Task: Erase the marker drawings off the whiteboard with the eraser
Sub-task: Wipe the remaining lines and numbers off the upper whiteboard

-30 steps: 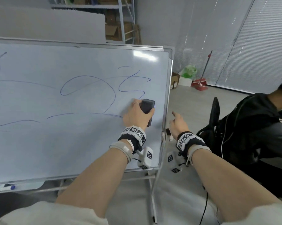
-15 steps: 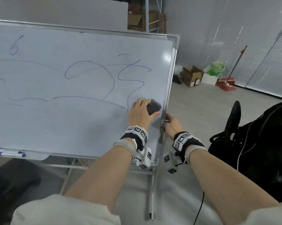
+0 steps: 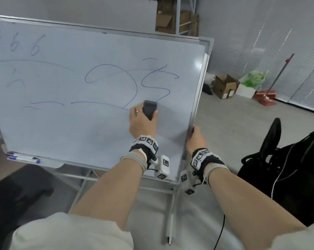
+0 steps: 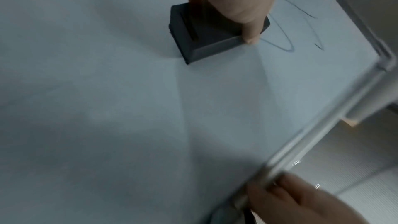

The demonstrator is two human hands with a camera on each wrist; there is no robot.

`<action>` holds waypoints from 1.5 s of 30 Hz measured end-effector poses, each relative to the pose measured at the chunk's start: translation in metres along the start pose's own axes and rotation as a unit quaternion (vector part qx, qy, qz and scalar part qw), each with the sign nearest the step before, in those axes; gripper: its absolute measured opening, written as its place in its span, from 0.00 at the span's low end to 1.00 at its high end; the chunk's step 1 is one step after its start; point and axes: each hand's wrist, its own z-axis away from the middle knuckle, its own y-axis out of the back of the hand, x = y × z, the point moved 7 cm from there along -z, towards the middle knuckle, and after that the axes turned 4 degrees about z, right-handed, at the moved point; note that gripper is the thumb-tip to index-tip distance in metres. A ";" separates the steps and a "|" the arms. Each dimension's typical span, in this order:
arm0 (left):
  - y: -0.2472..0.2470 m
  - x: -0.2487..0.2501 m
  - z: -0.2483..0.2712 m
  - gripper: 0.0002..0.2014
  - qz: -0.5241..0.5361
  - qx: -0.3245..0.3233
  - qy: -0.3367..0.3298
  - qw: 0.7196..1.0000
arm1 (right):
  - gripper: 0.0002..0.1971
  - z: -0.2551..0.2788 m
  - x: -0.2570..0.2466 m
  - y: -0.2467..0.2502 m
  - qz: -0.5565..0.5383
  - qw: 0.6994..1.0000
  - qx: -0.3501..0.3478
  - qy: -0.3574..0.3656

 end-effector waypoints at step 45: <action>0.016 0.042 -0.037 0.26 0.044 0.009 -0.080 0.996 | 0.23 -0.012 -0.047 0.039 -0.111 0.980 0.133 -0.095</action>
